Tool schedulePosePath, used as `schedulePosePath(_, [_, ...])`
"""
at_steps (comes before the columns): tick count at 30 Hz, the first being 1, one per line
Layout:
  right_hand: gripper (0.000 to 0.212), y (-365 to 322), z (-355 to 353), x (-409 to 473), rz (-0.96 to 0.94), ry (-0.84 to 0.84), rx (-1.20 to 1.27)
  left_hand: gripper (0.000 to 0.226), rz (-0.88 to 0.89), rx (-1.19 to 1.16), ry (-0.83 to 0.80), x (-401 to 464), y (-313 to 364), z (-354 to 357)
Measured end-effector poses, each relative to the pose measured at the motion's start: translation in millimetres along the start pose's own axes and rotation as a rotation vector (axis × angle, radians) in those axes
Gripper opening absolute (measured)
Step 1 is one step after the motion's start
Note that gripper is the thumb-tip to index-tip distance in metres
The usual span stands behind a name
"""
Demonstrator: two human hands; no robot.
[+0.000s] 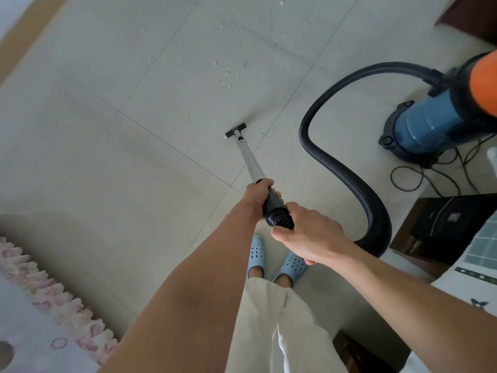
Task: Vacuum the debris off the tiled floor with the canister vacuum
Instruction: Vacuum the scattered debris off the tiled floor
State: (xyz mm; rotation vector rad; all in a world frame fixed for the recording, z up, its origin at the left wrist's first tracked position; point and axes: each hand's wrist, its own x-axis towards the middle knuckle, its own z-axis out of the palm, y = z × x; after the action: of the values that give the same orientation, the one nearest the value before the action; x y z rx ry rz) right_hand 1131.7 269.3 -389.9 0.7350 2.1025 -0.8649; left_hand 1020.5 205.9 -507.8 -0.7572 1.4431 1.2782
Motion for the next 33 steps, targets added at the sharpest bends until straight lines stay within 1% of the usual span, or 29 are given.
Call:
schedulePosePath(7, [0.030, -1.7, -4.3, 19.0, 0.016, 0.042, 0.013, 0.015, 0.012, 0.070, -0.025, 11.3, 18.2, 8.2])
schedulePosePath(13, [0.028, 4.7, -2.6, 9.9, 0.038, 0.013, 0.067, 0.016, -0.029, 0.094, -0.014, 6.6, 8.0, 11.0])
schedulePosePath(18, [0.028, 6.2, -4.3, 9.0, 0.005, 0.047, 0.014, 0.015, -0.031, 0.034, -0.037, 6.1, 7.2, 12.9])
schedulePosePath(23, [0.037, 4.0, -3.8, 13.3, -0.043, 0.104, -0.085, 0.017, -0.038, -0.067, -0.081, 8.7, 8.2, 10.4])
schedulePosePath(33, [0.038, 6.3, -23.5, 37.2, -0.090, 0.109, -0.072, 0.015, -0.005, -0.071, -0.047, 22.5, 32.0, 20.0])
